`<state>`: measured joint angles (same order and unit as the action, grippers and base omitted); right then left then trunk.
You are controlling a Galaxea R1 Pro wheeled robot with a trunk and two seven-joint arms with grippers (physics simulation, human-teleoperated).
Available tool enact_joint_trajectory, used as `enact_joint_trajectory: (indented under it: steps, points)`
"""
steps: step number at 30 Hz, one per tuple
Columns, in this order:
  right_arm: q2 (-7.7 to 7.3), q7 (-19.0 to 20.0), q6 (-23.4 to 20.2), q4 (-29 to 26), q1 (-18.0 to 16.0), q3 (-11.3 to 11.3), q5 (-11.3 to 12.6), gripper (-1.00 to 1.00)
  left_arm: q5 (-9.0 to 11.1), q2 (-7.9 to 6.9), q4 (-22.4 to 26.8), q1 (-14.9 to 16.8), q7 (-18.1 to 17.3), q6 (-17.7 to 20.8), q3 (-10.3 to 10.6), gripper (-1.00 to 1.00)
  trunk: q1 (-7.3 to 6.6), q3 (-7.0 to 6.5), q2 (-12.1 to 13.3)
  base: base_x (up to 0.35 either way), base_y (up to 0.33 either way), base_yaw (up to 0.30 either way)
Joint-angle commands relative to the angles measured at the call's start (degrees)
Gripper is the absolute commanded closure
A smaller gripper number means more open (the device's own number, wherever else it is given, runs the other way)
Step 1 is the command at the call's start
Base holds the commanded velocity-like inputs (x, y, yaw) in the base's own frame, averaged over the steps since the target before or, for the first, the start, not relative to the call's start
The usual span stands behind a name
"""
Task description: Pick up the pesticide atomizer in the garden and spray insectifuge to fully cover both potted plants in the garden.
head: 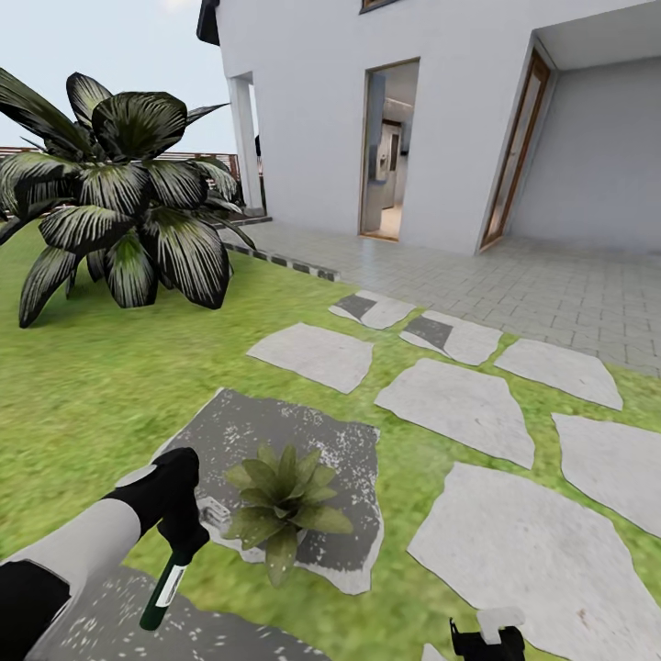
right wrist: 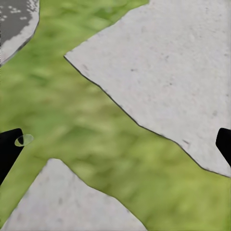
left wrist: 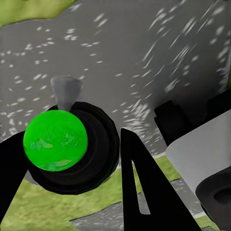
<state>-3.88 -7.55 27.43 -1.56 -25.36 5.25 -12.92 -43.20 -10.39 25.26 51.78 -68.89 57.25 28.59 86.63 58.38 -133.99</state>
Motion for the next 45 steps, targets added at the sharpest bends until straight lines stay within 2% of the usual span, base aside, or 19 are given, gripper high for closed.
enact_joint_trajectory:
  steps: [1, 7, 18, 28, 38, 45]
  points:
    - [0.01, -0.19, 0.19, 0.06, -0.04, 0.46, -0.61, -1.00, -0.49, -0.05, 0.14, 0.09, -0.54, 0.38, 0.22, 1.00, -0.01, 0.05, -0.02, 0.001, 0.000, 0.000]
    - [0.01, -0.19, 0.18, 0.06, -0.04, 0.46, -0.61, -1.00, -0.54, -0.83, -0.42, -0.07, -0.41, 0.24, 0.27, 1.00, -0.01, 0.05, -0.02, 0.043, 0.012, 0.000]
    - [0.01, -0.19, 0.23, 0.06, -0.04, 0.46, -0.61, -1.00, -0.77, 0.16, -0.11, 0.49, -0.50, 0.09, 0.18, 1.00, -0.01, 0.05, -0.02, 0.090, 0.035, 0.000]
    - [0.01, -0.19, 0.19, 0.06, -0.04, 0.46, -0.61, -1.00, -0.66, -0.93, -0.85, -1.25, -0.33, -0.53, 0.33, 1.00, -0.01, 0.05, -0.02, 0.000, 0.000, 0.000]
    - [0.01, -0.19, 0.19, 0.06, -0.04, 0.46, -0.61, -1.00, -0.85, -0.60, -0.38, -1.85, -0.16, -0.65, 0.04, 1.00, -0.01, 0.05, -0.02, 0.000, 0.000, 0.000]
    - [0.04, -0.19, 0.20, 0.06, -0.04, 0.46, -0.61, -1.00, -0.92, -0.15, 0.29, -0.72, -0.04, -0.65, -0.02, 1.00, -0.01, 0.05, -0.02, 0.000, 0.000, 0.000]
